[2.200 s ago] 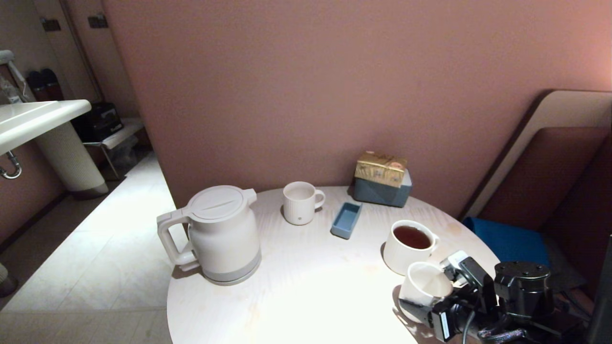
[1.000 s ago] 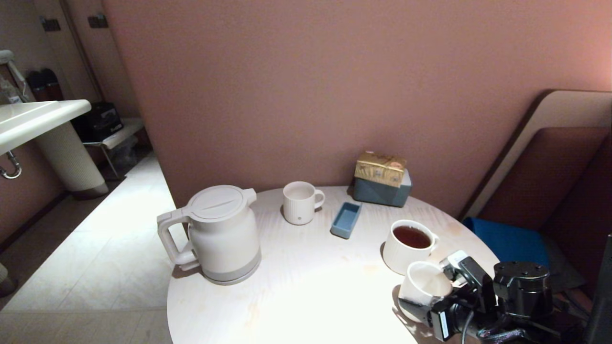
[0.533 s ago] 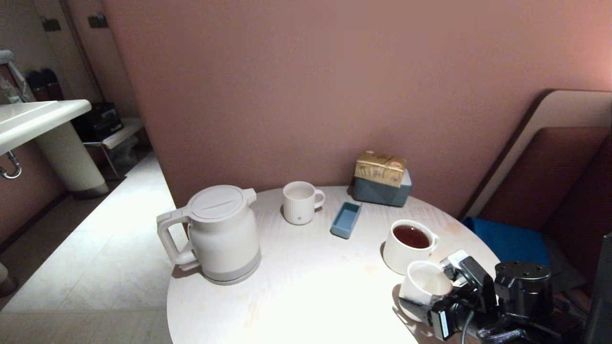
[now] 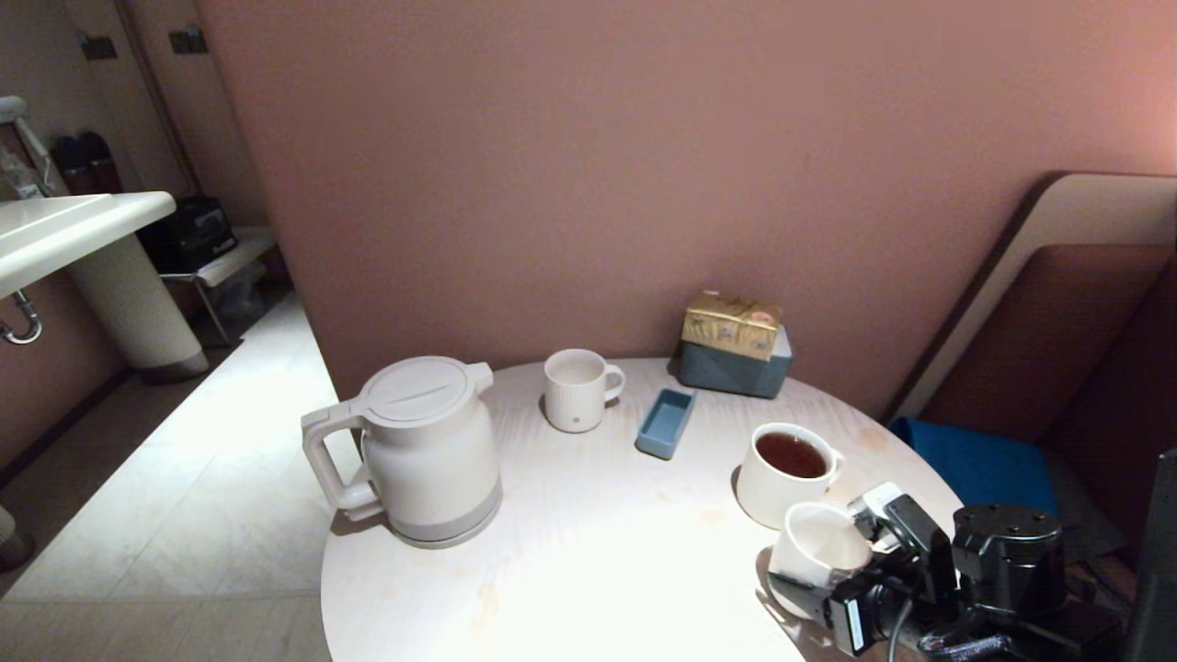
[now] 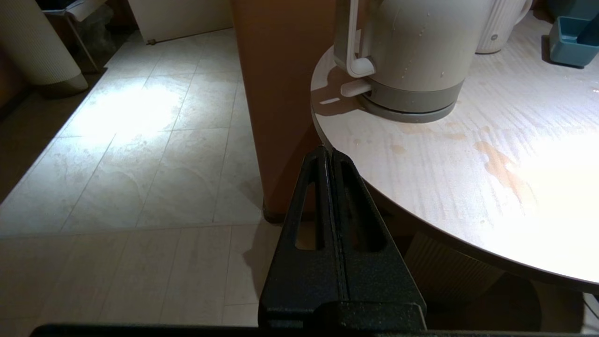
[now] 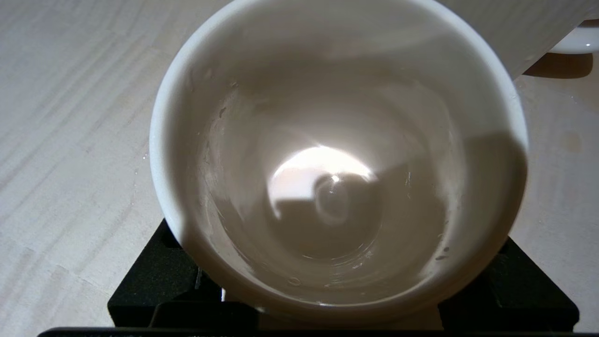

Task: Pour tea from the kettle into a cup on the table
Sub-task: Put the cup down on the table

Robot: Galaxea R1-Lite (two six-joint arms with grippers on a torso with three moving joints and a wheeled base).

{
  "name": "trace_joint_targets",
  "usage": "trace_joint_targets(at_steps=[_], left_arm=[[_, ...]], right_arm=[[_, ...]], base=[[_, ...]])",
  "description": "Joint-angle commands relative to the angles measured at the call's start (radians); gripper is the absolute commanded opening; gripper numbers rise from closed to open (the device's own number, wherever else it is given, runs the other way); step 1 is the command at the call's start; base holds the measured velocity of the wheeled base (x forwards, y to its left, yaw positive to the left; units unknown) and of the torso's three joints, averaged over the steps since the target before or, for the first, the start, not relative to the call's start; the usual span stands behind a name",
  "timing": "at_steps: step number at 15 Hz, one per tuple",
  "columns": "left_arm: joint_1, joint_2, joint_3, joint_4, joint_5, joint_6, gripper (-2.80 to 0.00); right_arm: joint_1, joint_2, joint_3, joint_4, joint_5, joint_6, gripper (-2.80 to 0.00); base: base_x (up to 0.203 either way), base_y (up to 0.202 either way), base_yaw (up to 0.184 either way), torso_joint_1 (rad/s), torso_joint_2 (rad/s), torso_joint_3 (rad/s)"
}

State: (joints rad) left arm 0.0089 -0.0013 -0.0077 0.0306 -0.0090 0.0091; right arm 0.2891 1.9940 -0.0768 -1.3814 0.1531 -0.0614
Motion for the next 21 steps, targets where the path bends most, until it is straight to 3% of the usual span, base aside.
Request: trace_joint_targets(at_steps=[1,21], left_arm=[[0.000,0.001,0.000,0.000,0.000,0.000,-2.80],[0.000,0.001,0.000,0.000,0.000,0.000,-2.80]], right_arm=[[0.001,0.010,-0.003,-0.014,-0.010,-0.001,-2.80],[0.002,0.011,-0.003,-0.018,-0.014,-0.002,-2.80]], base=[[0.000,0.000,0.000,0.000,0.00,0.000],[0.000,0.000,0.000,0.000,0.00,0.000]])
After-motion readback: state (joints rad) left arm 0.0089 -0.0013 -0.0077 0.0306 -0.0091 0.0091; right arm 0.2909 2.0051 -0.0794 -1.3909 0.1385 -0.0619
